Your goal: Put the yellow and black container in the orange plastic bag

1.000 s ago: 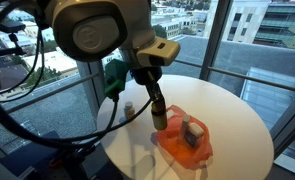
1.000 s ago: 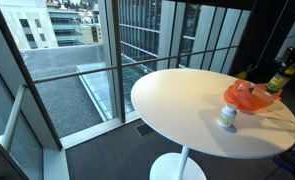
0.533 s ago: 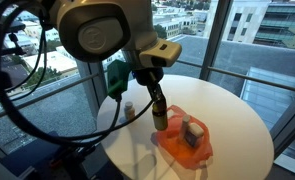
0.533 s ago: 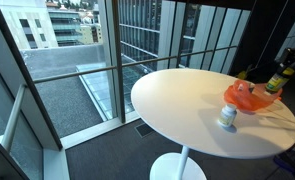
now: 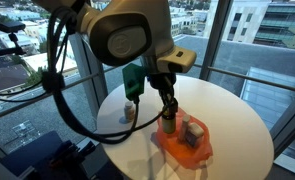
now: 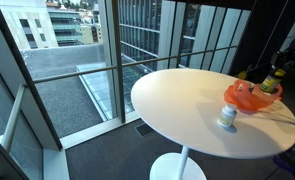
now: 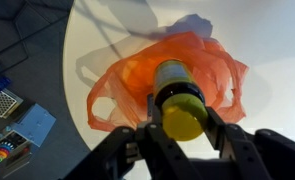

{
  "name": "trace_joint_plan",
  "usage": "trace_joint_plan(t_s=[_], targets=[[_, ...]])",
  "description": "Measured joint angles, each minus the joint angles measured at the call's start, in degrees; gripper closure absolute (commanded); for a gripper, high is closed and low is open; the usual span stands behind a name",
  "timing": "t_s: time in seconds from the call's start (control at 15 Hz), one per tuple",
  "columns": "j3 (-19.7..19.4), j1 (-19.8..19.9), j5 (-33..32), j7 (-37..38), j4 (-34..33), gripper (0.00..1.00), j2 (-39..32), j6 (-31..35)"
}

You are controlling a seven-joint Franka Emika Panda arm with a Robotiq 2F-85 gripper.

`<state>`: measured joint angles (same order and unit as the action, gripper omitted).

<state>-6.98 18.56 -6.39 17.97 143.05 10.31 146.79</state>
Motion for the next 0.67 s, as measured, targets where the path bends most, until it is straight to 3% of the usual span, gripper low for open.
trace_joint_plan(t_s=[0.67], targets=[[-2.3,-2.1,0.0,0.2,-7.4,0.81,-12.8,1.8]])
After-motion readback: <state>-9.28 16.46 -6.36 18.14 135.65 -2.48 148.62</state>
